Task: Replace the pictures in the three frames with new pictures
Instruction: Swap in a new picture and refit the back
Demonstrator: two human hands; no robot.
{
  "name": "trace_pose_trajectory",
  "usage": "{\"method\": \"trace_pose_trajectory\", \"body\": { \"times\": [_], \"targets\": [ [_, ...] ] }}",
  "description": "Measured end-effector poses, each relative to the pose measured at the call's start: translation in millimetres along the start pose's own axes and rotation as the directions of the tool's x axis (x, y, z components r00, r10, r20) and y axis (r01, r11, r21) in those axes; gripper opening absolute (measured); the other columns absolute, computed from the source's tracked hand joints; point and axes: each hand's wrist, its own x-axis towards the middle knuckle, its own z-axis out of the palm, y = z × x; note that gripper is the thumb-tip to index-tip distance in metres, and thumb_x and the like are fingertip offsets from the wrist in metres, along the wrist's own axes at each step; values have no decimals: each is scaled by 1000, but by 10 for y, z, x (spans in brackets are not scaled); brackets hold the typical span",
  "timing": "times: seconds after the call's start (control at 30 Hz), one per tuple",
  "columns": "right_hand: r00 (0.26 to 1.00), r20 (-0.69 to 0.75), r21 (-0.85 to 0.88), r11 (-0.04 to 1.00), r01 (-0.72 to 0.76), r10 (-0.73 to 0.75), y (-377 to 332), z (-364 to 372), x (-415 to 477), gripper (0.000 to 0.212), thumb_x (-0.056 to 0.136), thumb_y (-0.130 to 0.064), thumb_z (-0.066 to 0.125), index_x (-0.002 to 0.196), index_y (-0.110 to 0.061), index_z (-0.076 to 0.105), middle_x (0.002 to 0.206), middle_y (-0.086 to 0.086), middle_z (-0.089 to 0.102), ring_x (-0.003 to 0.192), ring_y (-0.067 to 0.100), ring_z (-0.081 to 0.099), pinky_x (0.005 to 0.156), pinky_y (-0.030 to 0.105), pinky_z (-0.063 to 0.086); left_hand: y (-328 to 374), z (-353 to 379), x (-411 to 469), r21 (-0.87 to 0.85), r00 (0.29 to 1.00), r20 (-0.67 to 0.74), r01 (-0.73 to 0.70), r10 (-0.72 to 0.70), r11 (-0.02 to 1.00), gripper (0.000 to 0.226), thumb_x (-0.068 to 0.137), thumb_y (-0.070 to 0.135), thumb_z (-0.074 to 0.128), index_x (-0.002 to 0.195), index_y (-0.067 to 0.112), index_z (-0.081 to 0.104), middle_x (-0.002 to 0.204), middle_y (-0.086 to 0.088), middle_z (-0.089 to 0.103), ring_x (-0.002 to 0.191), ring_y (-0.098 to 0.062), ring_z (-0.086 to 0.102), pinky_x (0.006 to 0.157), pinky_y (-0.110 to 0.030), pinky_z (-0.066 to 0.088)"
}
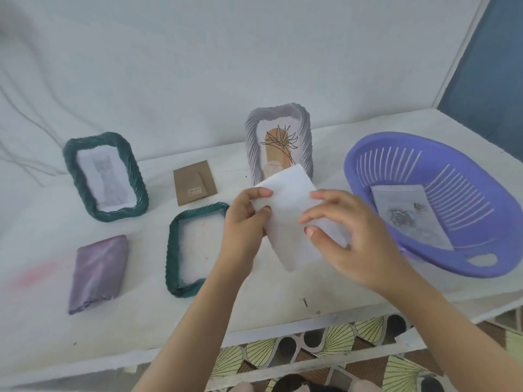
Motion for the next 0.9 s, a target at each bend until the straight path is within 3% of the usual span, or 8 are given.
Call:
{"method": "trace_pose_trajectory", "body": {
  "times": [0.1, 0.17, 0.23, 0.33, 0.5, 0.67, 0.77, 0.9],
  "targets": [
    [995, 10, 90, 991, -95, 94, 33, 233, 49, 16, 79, -26, 59, 90, -37, 64, 118, -14, 52, 111, -1, 48, 92, 7, 32, -63, -364, -41, 42, 1000, -4, 7, -6, 999, 35, 88, -10, 41, 92, 21, 56, 81, -8, 57, 76, -23, 47, 62, -31, 37],
    [977, 133, 300, 932, -202, 169, 7, 409, 51, 24, 82, -12, 62, 89, -35, 64, 113, -14, 57, 98, -1, 57, 82, 13, 43, -100, -575, -86, 64, 1000, 10, 17, -17, 998, 35, 90, -10, 41, 95, 22, 56, 88, -7, 60, 78, -21, 51, 63, -28, 41],
    [944, 238, 385, 869, -310, 231, -21, 589, 39, 31, 83, -3, 60, 87, -33, 67, 98, -15, 63, 80, 3, 60, 75, 17, 45, -124, -744, -122, 74, 1000, 12, 25, -26, 997, 34, 91, -9, 41, 98, 22, 54, 97, -5, 62, 78, -16, 56, 60, -21, 46],
    [925, 251, 391, 844, -367, 285, -67, 827, 46, 31, 81, 0, 61, 82, -30, 69, 77, -12, 60, 66, 5, 56, 70, 17, 47, -182, -945, -123, 108, 997, -70, 47, -40, 993, 31, 89, -7, 46, 99, 21, 55, 96, -3, 63, 74, -11, 60, 57, -18, 47],
    [922, 184, 326, 864, -383, 339, -159, 1087, 229, 23, 79, 0, 61, 79, -22, 67, 80, -6, 65, 63, 0, 55, 65, 8, 44, -253, -1261, -17, 237, 962, -270, 112, -46, 965, 25, 83, 0, 61, 91, 24, 63, 85, 0, 65, 76, -17, 59, 74, -32, 50],
    [929, 153, 154, 921, -359, 337, -190, 1332, 390, 21, 79, 0, 59, 84, -18, 69, 80, -8, 64, 62, -7, 54, 62, 0, 39, -259, -1454, 63, 410, 963, -269, 134, -20, 902, 28, 83, 6, 63, 92, 32, 66, 85, -5, 65, 76, -17, 59, 76, -27, 50],
    [938, 175, 41, 949, -312, 300, -196, 1448, 437, 20, 81, -3, 58, 92, -14, 69, 85, -7, 63, 64, -3, 55, 63, 0, 39, -266, -1522, 95, 608, 970, -232, 91, 66, 789, 30, 83, 9, 63, 105, 29, 66, 94, 1, 63, 85, -17, 57, 80, -26, 46],
    [941, 226, -131, 965, -229, 254, -193, 1549, 457, 18, 84, -16, 58, 100, -17, 66, 99, 0, 61, 76, 9, 55, 75, 20, 46, -344, -1625, 133, 889, 980, -93, 1, 178, 457, 34, 83, 19, 63, 117, 22, 64, 121, 3, 61, 115, -20, 45, 93, -19, 28]
  ]
}}
